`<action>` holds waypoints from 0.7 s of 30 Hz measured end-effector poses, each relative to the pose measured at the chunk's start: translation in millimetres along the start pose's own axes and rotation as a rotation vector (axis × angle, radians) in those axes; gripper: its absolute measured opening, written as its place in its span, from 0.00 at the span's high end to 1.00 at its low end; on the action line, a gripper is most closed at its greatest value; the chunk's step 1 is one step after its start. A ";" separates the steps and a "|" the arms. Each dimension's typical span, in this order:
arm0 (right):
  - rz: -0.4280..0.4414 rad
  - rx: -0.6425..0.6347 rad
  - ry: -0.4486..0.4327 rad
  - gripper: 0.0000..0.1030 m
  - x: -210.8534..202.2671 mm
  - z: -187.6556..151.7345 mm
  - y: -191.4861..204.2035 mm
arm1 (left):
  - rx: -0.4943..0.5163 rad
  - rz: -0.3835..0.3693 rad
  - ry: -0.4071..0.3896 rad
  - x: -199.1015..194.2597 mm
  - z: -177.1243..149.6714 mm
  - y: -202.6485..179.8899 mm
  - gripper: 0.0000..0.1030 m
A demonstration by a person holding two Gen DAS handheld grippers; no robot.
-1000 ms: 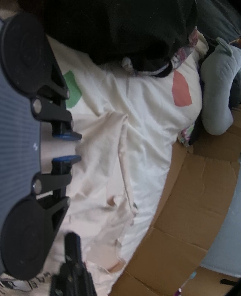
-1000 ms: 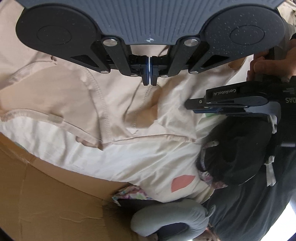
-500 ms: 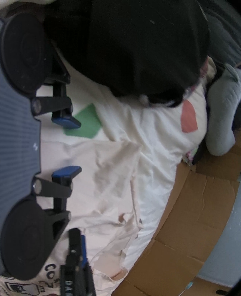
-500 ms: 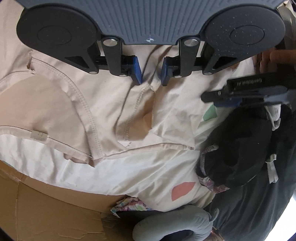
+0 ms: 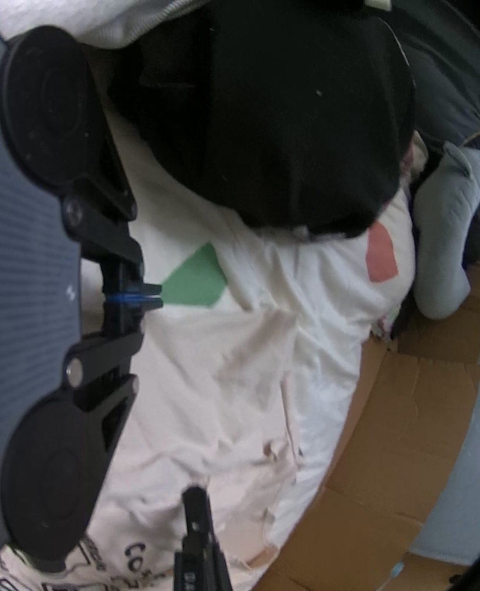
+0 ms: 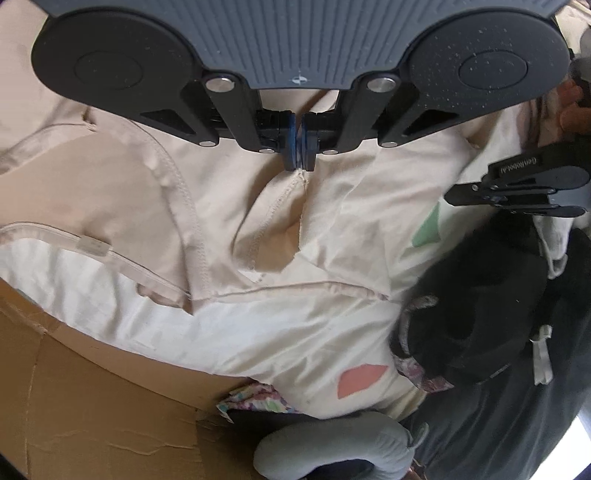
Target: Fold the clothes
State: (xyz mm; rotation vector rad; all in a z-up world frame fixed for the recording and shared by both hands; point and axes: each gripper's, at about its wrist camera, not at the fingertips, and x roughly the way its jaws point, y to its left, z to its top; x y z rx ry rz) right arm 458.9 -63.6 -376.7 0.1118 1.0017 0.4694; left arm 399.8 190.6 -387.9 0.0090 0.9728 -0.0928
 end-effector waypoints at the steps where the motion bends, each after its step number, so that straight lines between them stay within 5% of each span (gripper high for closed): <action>1: -0.011 -0.003 0.005 0.99 0.1 -1.0 -0.6 | -0.009 0.000 0.001 0.0 -0.8 1.3 1.00; 9: -0.046 -0.021 -0.033 0.92 -12.4 0.3 -4.1 | -0.064 -0.039 -0.033 -18.5 -5.7 -2.7 0.91; 11: -0.058 -0.024 -0.060 0.59 -14.7 6.2 -4.5 | -0.077 -0.050 -0.052 -26.0 -7.1 -5.9 0.90; 12: -0.061 -0.021 -0.073 0.53 -15.1 9.4 -5.4 | -0.078 -0.064 -0.058 -28.2 -7.7 -7.3 0.90; 21: -0.011 -0.014 -0.098 0.54 1.5 42.0 -25.7 | -0.087 -0.102 -0.066 -30.4 -9.8 -12.1 0.89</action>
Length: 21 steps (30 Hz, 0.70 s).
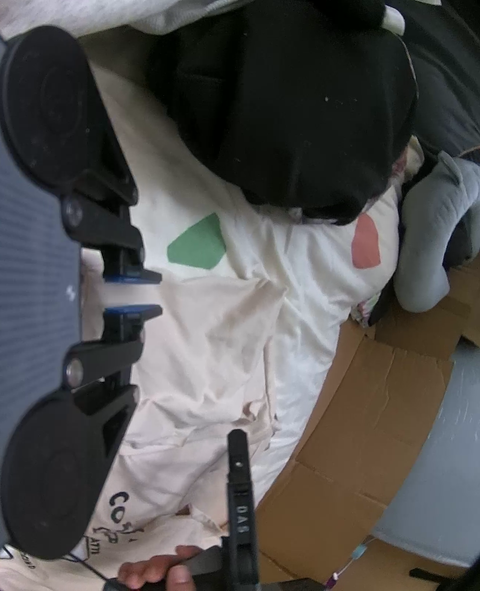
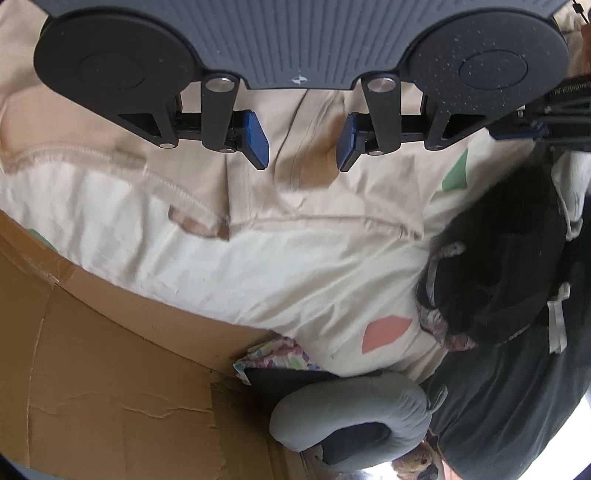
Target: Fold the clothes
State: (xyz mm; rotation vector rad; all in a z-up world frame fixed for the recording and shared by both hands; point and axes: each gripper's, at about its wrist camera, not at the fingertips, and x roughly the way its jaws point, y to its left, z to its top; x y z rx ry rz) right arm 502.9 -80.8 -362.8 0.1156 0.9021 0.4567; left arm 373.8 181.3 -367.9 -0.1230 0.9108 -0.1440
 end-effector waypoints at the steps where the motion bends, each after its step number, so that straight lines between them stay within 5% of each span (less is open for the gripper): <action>1: 0.000 -0.007 0.000 0.54 2.0 3.1 -1.9 | 0.002 -0.001 0.000 0.7 0.4 -0.4 0.89; 15: 0.036 -0.199 0.126 0.65 47.2 26.6 -7.2 | 0.008 0.000 -0.001 11.6 10.5 -1.5 0.89; 19: 0.062 -0.252 0.144 0.91 52.5 26.0 -0.4 | 0.011 0.001 0.004 14.2 11.0 -2.7 0.89; 21: 0.077 -0.271 0.143 0.97 50.9 25.7 2.0 | 0.012 -0.002 0.004 15.0 11.3 -3.1 0.89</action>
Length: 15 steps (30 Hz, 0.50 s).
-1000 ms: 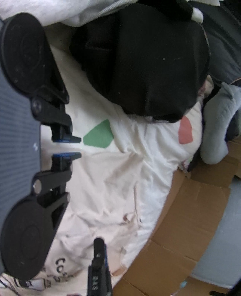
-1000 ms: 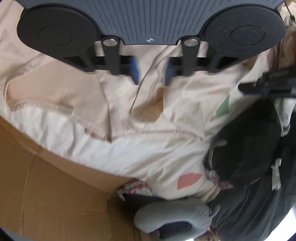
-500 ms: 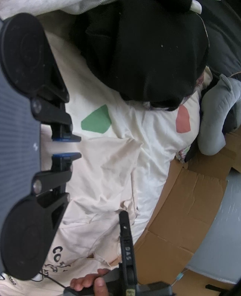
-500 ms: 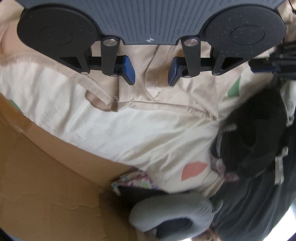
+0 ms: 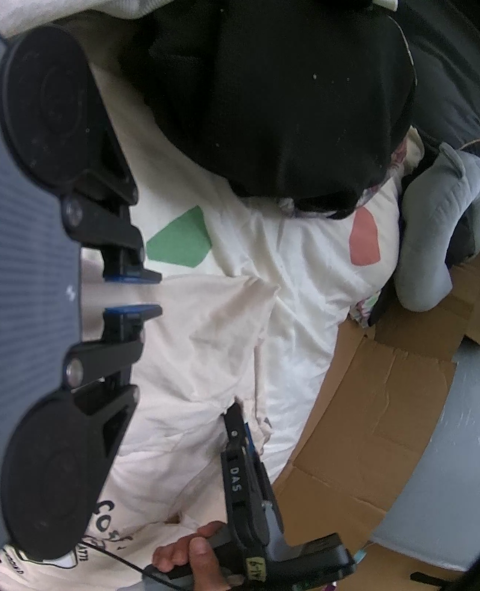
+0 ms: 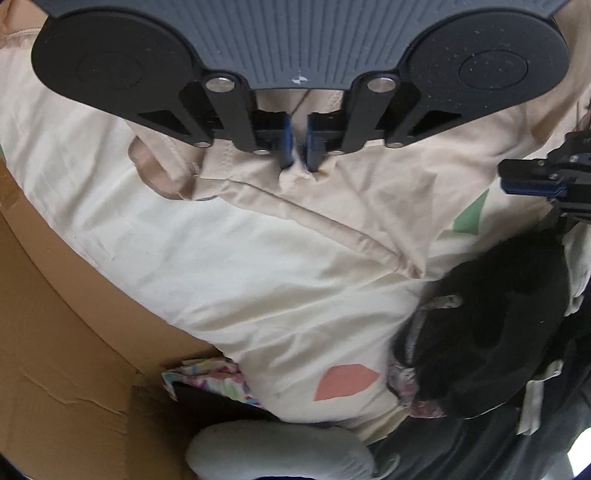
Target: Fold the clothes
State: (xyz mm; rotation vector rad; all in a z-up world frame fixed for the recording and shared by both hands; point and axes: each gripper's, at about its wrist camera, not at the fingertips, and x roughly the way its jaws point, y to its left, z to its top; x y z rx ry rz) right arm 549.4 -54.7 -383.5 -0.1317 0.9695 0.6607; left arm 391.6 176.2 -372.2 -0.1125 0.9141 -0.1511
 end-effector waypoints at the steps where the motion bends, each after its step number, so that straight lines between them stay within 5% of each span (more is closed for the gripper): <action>1: 0.008 -0.005 -0.008 0.97 -3.4 -0.2 0.5 | 0.001 -0.002 0.000 0.1 0.0 -0.2 0.89; 15: 0.068 -0.087 -0.048 0.97 -32.8 -9.6 2.7 | 0.004 -0.018 -0.006 -5.1 -4.3 -4.0 0.89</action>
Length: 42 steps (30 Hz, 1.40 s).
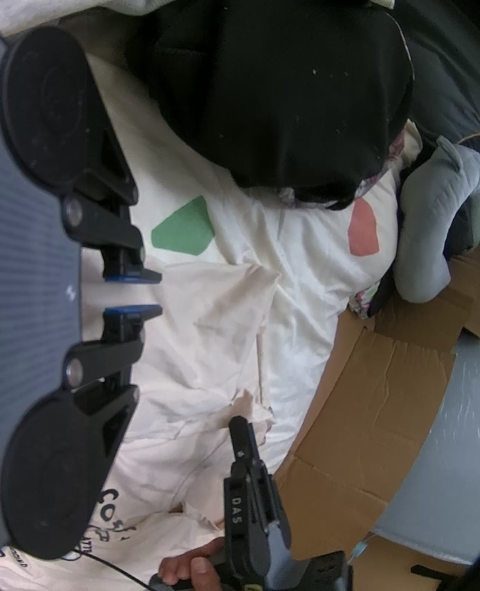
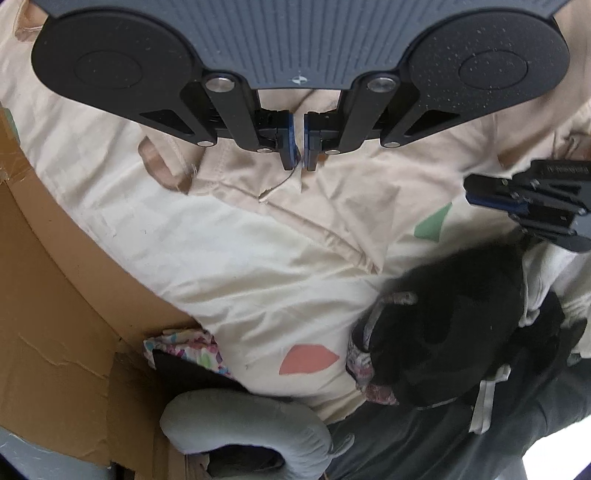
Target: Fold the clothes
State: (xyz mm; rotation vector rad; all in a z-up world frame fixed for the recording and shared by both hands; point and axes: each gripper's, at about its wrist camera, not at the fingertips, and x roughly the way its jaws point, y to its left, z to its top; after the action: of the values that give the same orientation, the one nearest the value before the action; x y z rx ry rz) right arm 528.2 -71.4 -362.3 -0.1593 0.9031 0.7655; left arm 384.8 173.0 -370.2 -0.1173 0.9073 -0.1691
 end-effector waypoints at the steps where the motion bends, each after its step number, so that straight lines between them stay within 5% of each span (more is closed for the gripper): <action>1: 0.008 0.021 0.001 0.97 0.6 -0.4 -2.3 | 0.000 0.000 0.001 -0.4 -1.0 0.2 0.89; 8: 0.069 0.231 -0.017 0.93 6.9 2.7 -25.3 | -0.004 0.004 0.007 -1.9 -5.6 2.0 0.89; 13: 0.115 0.367 -0.033 0.76 14.1 8.6 -40.8 | -0.008 0.007 0.009 -0.7 -5.8 5.0 0.89; 18: 0.130 0.466 -0.013 0.77 23.9 13.3 -54.2 | -0.011 0.004 0.009 2.5 -3.7 5.7 0.89; 19: 0.131 0.469 -0.003 0.84 26.0 14.1 -55.2 | -0.011 0.002 0.008 3.0 -3.1 5.5 0.89; 21: 0.116 0.427 0.005 1.00 26.6 16.2 -51.3 | -0.011 0.000 0.007 3.9 -2.4 5.1 0.89; 25: 0.068 0.324 -0.022 1.00 13.8 21.7 -39.7 | -0.014 -0.001 0.007 4.4 -2.8 4.7 0.89; 33: -0.039 -0.100 -0.068 1.00 -15.6 16.4 6.1 | -0.008 -0.008 0.008 1.6 -4.8 -1.7 0.89; 42: -0.049 -0.227 -0.020 0.98 -15.7 -10.4 29.0 | -0.006 -0.005 0.009 -4.4 -10.2 -5.1 0.89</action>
State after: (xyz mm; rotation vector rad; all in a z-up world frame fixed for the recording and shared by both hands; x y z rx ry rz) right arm 496.4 -63.1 -351.6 -0.3718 0.7896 0.8211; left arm 373.5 168.6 -372.1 -0.1240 0.9168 -0.1716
